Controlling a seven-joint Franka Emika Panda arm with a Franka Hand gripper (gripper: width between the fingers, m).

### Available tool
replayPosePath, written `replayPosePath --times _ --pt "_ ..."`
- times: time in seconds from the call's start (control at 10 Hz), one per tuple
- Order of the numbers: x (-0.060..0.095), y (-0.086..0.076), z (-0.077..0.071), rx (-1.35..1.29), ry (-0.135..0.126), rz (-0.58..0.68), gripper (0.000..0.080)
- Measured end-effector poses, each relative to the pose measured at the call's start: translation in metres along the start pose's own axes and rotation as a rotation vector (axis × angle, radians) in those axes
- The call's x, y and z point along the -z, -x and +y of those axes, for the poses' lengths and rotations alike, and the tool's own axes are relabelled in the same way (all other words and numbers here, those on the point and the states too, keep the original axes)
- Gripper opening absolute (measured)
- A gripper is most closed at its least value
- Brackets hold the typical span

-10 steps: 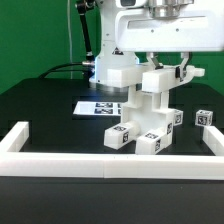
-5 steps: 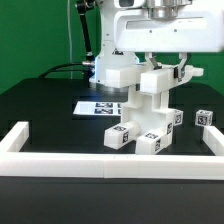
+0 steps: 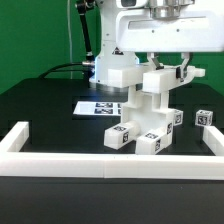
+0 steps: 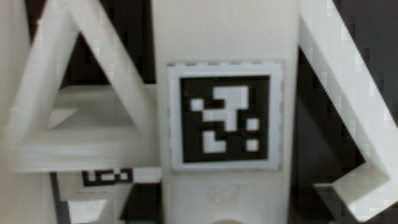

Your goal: Assemble chair

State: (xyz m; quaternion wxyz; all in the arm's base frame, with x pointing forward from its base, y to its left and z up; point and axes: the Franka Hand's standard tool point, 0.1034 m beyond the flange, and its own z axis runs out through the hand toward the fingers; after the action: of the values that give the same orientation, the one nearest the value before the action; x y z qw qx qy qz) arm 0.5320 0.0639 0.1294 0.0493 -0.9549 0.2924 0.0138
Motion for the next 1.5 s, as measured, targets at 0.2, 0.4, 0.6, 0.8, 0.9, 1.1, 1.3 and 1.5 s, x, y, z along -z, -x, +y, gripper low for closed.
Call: replayPosePath --times 0.2,0.4,0.6,0.8,0.9,1.1,1.3,1.5 --pt "0.0000 -0.0001 0.0000 -0.007 0.000 0.000 0.0291" --pt "0.0000 0.0000 0.0001 -0.013 0.000 0.000 0.0291" --pt "0.0008 -0.0038 0.0044 -0.027 0.000 0.002 0.0291" --pt "0.0023 -0.0066 0.0087 -0.060 0.005 -0.005 0.0291" --pt "0.0017 -0.0063 0.0089 -0.056 0.006 -0.005 0.0291" --pt "0.0012 -0.0060 0.0090 -0.056 0.006 -0.006 0.0291" --pt "0.0006 -0.0049 0.0077 -0.067 0.007 -0.006 0.0291" --pt "-0.0001 -0.0017 0.0037 -0.056 0.006 -0.007 0.0291"
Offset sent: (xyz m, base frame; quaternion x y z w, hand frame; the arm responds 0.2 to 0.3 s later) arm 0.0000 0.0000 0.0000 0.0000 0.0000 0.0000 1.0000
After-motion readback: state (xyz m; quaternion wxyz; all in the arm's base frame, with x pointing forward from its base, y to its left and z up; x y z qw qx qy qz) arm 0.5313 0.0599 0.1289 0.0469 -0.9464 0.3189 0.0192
